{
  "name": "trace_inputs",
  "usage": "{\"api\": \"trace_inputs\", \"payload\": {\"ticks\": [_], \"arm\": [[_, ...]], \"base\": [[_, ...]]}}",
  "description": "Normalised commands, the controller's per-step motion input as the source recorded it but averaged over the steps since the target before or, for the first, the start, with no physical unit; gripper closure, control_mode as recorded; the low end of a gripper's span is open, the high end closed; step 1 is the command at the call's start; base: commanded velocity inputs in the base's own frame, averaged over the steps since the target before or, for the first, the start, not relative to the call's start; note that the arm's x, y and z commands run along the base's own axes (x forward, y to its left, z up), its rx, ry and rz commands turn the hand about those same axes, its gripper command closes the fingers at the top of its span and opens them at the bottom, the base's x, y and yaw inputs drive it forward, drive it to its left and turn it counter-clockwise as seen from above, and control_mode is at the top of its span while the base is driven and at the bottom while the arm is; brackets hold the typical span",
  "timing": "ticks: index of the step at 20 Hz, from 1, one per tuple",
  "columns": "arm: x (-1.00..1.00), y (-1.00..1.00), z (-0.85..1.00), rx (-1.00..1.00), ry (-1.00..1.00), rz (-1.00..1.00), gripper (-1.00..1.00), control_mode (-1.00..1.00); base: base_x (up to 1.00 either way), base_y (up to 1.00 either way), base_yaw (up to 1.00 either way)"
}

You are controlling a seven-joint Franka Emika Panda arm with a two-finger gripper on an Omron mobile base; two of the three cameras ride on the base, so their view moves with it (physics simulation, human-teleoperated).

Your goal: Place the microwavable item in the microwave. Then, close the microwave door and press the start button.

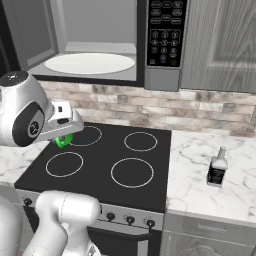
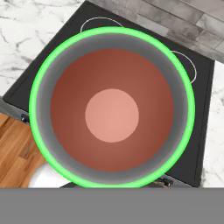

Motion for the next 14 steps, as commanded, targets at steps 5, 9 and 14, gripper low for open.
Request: {"api": "trace_inputs", "payload": {"ticks": [5,9,14], "arm": [[0.05,0.02,0.44,0.01,-0.35,-0.11,1.0,-1.0],[0.19,0.02,0.44,0.13,-0.4,-0.02,1.0,-1.0],[0.33,0.0,0.81,0.16,-0.17,-0.04,1.0,-1.0]], "base": [[0.0,0.0,0.0],[0.0,0.0,0.0],[0.0,0.0,0.0]]}}
